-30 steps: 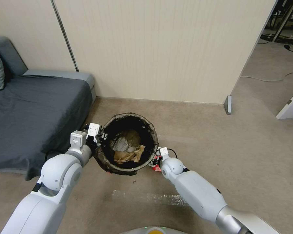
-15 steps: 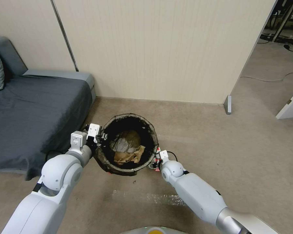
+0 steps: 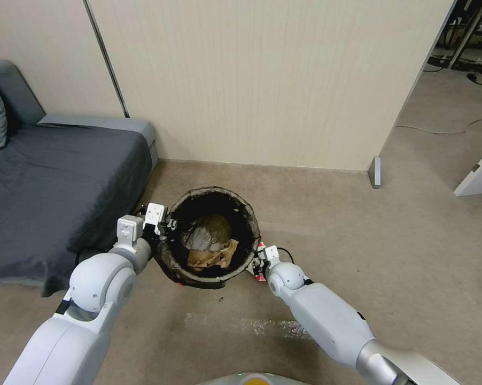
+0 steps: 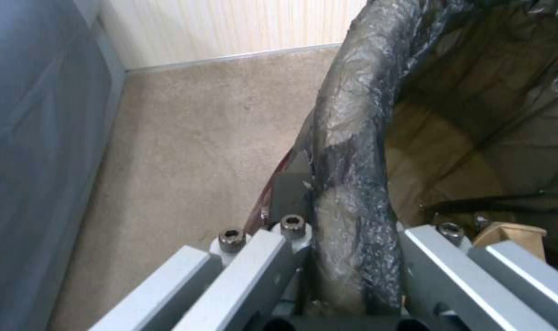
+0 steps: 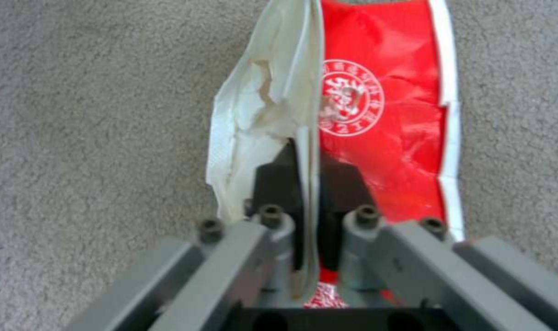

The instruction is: Pick up the trash bin, then pick up the garbage from the floor and place it into the trash bin.

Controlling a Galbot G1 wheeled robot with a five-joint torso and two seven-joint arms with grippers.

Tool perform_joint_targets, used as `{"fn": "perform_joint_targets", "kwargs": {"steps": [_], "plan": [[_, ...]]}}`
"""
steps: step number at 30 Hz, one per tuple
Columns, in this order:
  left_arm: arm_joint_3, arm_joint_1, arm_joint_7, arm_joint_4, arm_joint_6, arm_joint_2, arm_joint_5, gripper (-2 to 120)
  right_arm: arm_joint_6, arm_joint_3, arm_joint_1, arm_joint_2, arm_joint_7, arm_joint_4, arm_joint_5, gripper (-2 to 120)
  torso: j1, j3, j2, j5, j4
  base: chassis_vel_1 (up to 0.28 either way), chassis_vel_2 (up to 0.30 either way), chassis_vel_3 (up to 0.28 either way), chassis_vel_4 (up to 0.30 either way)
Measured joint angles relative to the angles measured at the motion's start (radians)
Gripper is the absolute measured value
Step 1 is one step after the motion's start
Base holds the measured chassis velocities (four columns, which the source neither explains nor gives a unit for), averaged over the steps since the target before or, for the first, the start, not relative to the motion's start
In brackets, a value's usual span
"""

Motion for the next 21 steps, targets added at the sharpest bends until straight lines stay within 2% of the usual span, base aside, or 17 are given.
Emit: {"fn": "perform_joint_targets", "kwargs": {"steps": [7,11,15,16,19,20,21], "plan": [[-0.004,-0.003,0.000,0.000,0.000,0.001,-0.002,1,-0.001,0.007,0.001,-0.010,0.002,0.016,0.005,0,0.000,0.000,0.000,0.0000,0.0000,0.000,0.000,0.000,0.000],[-0.009,-0.009,-0.001,0.000,0.000,0.006,-0.004,1,-0.012,0.011,-0.007,-0.054,0.018,0.111,0.049,0,0.000,0.000,0.000,0.0000,-0.0001,0.000,0.000,0.000,0.000],[-0.012,-0.013,-0.002,0.003,0.000,0.008,-0.004,1,-0.036,0.063,-0.024,-0.130,0.066,0.303,0.156,0,0.000,0.000,0.000,0.0002,0.0001,0.000,0.000,0.000,0.000],[-0.012,-0.013,-0.002,0.003,0.000,0.008,-0.004,1,-0.036,0.063,-0.024,-0.130,0.066,0.303,0.156,0,0.000,0.000,0.000,0.0002,0.0001,0.000,0.000,0.000,0.000],[-0.011,-0.013,-0.003,0.003,0.000,0.004,-0.004,1,-0.060,0.133,-0.048,-0.219,0.105,0.442,0.227,0,0.000,0.000,0.000,0.0002,0.0002,0.000,0.000,0.000,0.000],[-0.011,-0.013,-0.003,0.003,0.000,0.004,-0.004,1,-0.060,0.133,-0.048,-0.219,0.105,0.442,0.227,0,0.000,0.000,0.000,0.0002,0.0002,0.000,0.000,0.000,0.000],[-0.011,-0.014,-0.004,0.001,0.000,0.004,-0.004,1,-0.068,0.161,-0.059,-0.256,0.120,0.487,0.251,0,0.000,0.000,0.000,0.0004,0.0002,0.000,0.000,0.000,0.000]]}}
